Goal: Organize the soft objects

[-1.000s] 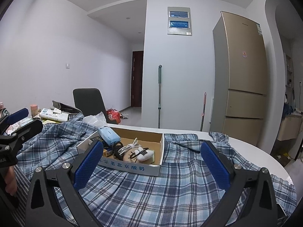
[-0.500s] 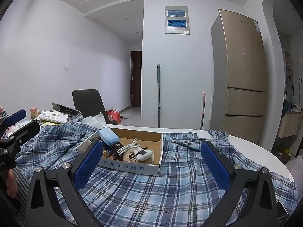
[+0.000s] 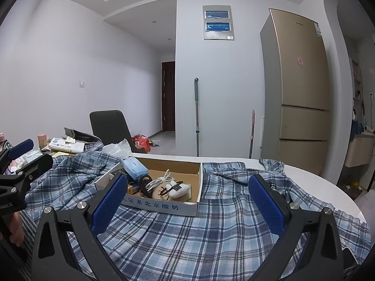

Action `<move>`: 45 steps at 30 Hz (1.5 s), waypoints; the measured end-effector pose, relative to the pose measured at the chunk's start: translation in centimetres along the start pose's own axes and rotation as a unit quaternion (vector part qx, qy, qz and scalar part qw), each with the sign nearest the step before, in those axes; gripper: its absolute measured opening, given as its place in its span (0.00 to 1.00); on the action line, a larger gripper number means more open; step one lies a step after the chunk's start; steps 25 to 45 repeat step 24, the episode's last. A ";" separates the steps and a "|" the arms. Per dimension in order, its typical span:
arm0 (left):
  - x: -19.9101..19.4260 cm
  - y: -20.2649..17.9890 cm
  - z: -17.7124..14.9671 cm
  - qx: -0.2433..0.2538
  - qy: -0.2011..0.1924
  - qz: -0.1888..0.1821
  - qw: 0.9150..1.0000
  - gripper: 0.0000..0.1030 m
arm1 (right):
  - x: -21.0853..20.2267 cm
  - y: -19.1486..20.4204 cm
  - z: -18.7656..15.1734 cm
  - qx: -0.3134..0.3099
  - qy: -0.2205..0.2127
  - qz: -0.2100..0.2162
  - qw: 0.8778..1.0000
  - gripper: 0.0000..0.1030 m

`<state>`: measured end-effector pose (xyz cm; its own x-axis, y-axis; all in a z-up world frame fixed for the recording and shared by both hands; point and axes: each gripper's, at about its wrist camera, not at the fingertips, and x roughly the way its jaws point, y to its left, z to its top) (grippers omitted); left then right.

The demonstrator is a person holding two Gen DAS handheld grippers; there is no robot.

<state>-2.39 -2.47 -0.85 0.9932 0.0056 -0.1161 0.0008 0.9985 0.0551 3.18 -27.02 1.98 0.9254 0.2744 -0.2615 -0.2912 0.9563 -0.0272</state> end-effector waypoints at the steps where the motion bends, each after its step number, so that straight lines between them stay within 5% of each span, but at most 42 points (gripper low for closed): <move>1: 0.0 0.0 0.0 0.001 0.001 0.003 1.000 1.00 | 0.0 0.0 0.0 0.000 0.000 0.000 1.000 1.00; 45: -0.2 0.5 -0.1 -0.005 -0.003 0.000 1.000 1.00 | 0.3 -0.1 -0.1 0.008 0.010 0.016 1.000 1.00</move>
